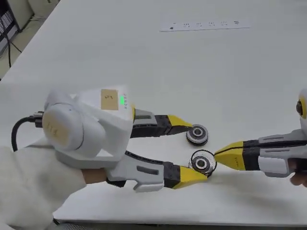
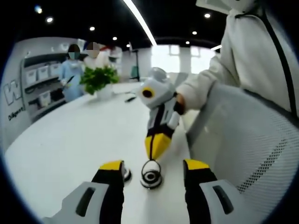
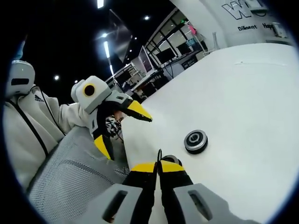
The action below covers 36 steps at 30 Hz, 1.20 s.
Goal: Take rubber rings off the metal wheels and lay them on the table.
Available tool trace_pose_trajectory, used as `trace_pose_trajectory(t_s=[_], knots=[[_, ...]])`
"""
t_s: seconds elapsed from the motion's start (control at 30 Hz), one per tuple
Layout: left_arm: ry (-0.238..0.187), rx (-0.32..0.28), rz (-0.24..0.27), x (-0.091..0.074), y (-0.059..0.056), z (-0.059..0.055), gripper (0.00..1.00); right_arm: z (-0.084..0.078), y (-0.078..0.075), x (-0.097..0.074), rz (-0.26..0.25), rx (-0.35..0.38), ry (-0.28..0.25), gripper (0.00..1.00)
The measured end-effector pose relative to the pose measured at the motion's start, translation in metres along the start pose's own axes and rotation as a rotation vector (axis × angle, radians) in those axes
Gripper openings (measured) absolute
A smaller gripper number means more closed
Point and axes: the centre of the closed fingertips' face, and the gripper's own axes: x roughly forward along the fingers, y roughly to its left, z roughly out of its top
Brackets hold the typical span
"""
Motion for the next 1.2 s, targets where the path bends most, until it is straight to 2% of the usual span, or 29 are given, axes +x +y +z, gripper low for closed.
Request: trace_pose_trajectory(t_s=[0.03,0.07,0.13,0.17,0.23,0.33,0.53,0.73,0.93,1.03,1.2], knots=[[0.017,0.006,-0.013,-0.003,-0.003,-0.003,0.57,0.001,0.001,-0.002,-0.005,-0.003,0.0,0.0],[0.043,0.038,-0.018,-0.008,-0.006,-0.007,0.59,0.002,0.002,-0.002,-0.008,-0.005,0.0,0.0],[0.065,0.074,-0.012,-0.014,-0.006,-0.012,0.59,0.003,0.006,-0.004,-0.012,-0.012,0.003,0.0],[0.067,0.075,-0.011,-0.016,-0.008,-0.012,0.59,0.003,0.007,-0.005,-0.014,-0.016,0.005,0.0],[0.064,0.065,-0.009,-0.022,-0.007,-0.012,0.61,0.005,0.01,-0.006,-0.022,-0.03,0.011,0.0],[0.038,0.022,0.001,-0.033,-0.004,-0.008,0.66,0.008,0.012,-0.009,-0.034,-0.039,0.012,0.0],[-0.015,-0.013,0.05,-0.053,0.006,0.002,0.73,0.017,0.02,-0.015,-0.071,-0.066,0.01,0.0],[-0.06,-0.044,0.107,-0.076,0.015,0.003,0.76,0.026,0.029,-0.02,-0.099,-0.082,0.005,0.0],[-0.058,-0.039,0.135,-0.095,0.017,-0.004,0.78,0.043,0.04,-0.023,-0.121,-0.089,-0.032,0.0],[-0.06,-0.041,0.148,-0.104,0.016,-0.007,0.79,0.047,0.046,-0.021,-0.125,-0.096,-0.03,0.0],[-0.034,-0.031,0.177,-0.114,0.017,-0.018,0.8,0.05,0.054,-0.016,-0.123,-0.105,-0.018,0.0]])
